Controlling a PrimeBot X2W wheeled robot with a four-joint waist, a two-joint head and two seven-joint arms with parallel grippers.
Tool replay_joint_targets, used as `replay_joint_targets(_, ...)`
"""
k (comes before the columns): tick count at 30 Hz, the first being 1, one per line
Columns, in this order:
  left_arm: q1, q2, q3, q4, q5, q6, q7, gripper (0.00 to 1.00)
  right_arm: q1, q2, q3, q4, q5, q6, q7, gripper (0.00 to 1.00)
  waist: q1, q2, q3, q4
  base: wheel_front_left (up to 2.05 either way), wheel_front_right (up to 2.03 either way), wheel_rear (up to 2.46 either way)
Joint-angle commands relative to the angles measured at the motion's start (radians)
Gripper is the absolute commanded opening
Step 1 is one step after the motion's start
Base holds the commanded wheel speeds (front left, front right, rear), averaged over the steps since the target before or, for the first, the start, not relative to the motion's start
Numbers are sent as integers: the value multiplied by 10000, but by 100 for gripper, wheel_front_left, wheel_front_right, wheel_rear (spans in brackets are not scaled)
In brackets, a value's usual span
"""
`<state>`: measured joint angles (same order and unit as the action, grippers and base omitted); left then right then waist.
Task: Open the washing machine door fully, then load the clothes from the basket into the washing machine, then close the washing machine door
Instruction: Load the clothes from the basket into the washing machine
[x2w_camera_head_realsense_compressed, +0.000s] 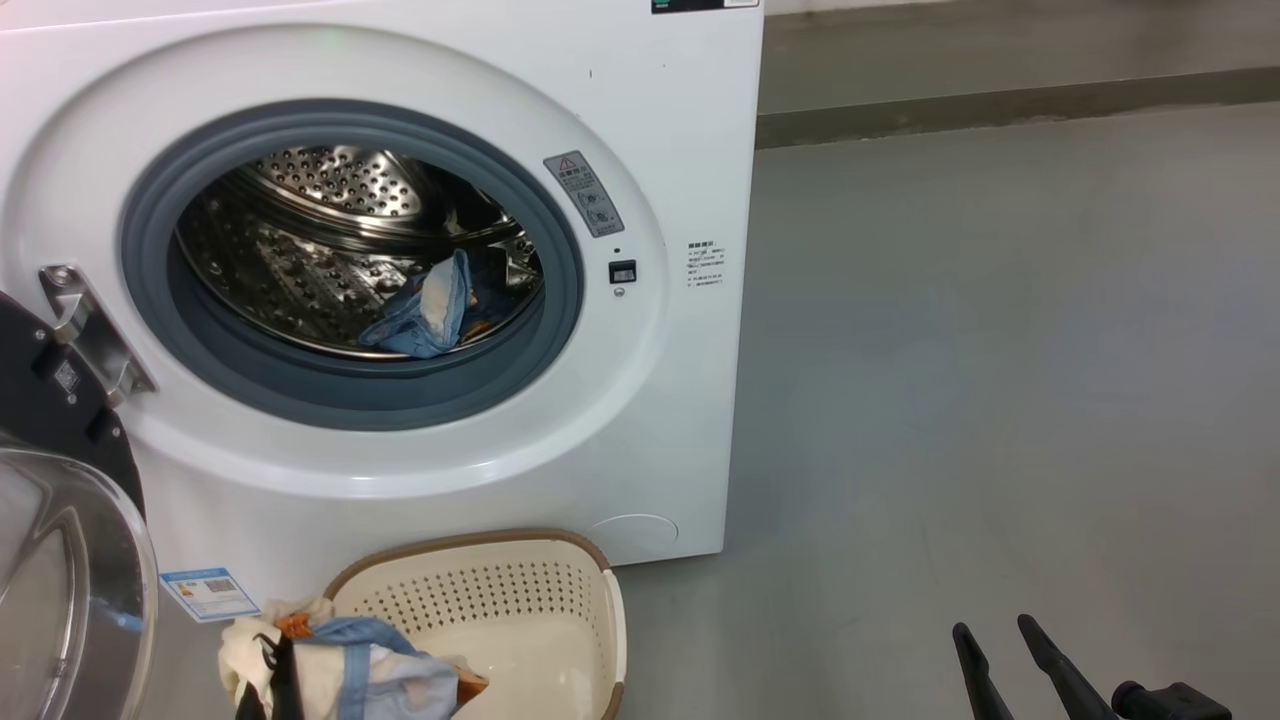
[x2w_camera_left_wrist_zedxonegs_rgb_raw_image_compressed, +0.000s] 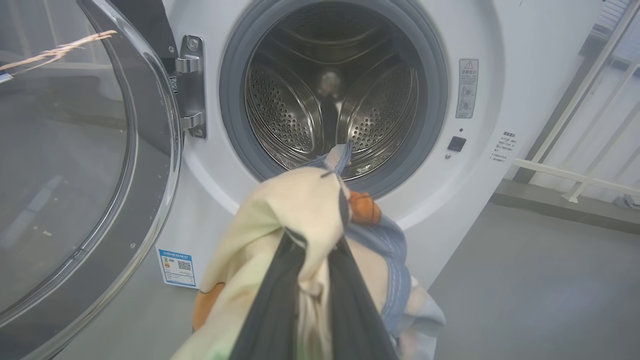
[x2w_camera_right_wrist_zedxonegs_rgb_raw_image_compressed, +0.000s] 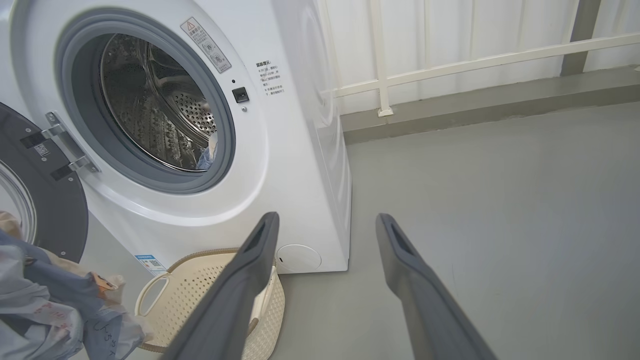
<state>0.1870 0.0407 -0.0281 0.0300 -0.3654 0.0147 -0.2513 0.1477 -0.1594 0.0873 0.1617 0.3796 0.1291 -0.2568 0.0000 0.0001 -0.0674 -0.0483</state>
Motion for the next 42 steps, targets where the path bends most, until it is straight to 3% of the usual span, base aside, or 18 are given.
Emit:
replay_joint_targets(1, -224, 95, 263, -358, 148, 78, -105, 0, -118, -108, 258, -207, -31, 16, -49, 100, 0, -1, 24, -23, 0, 0, 0)
replay_joint_targets(17, -1870, 204, -91, -180, 362, 350, -34, 0, -428, 151, 446, -220, 16, 16, -49, 100, 0, -1, 929, -511, 0, 0, 0)
replay_joint_targets(34, -6567, 921, 241, 1897, 462, 474, 166, 0, -1519, 375, 736, -222, 136, 16, -49, 100, 0, -1, 2730, -1119, 0, 0, 0)
replay_joint_targets(42, -8955, 1382, 376, 3821, 656, 596, 82, 0, -2011, 367, 1160, -120, 236, 16, -49, 100, 0, -1, 3550, -1698, 0, 0, 0)
